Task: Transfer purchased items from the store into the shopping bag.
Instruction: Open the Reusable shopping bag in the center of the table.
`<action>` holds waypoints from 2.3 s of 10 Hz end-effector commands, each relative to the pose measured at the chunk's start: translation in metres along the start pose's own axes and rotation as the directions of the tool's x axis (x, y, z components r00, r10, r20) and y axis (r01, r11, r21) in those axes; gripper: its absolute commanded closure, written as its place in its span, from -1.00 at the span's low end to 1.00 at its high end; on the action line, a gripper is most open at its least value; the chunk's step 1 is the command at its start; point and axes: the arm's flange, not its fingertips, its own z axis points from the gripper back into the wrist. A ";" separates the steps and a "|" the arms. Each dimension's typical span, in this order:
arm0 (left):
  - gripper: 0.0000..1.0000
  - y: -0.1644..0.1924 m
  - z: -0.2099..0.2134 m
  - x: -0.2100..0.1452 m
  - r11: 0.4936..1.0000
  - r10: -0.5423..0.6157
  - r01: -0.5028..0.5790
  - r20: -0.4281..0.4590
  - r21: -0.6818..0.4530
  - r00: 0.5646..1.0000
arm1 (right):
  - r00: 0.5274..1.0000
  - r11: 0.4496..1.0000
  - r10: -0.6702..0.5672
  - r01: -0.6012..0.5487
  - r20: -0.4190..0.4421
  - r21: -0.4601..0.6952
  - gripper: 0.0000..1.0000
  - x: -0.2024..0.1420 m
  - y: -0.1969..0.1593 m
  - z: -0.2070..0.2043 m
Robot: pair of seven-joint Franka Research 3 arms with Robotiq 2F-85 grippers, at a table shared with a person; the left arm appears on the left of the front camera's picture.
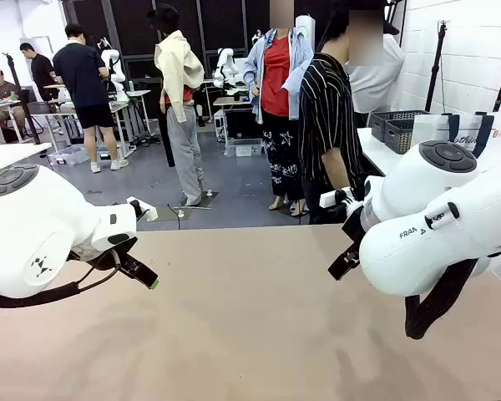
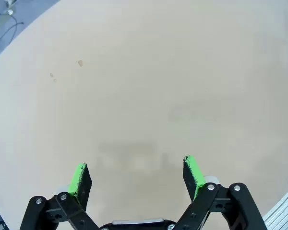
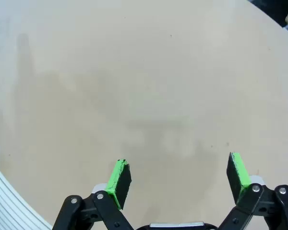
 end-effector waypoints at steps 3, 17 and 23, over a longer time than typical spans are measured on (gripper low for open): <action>-1.00 0.000 0.000 0.000 1.000 0.000 0.000 0.000 0.000 1.000 | 1.000 1.000 0.000 0.000 0.000 0.000 -1.00 0.000 0.000 0.000; -1.00 0.084 0.163 -0.055 0.947 0.171 -0.224 0.231 0.228 0.958 | 0.898 0.916 -0.335 0.381 0.286 -0.125 -1.00 -0.029 -0.161 0.116; -1.00 0.161 0.173 -0.225 0.762 0.569 -0.629 0.305 0.155 0.764 | 0.683 0.684 -0.696 0.725 0.223 -0.087 -1.00 -0.194 -0.301 0.061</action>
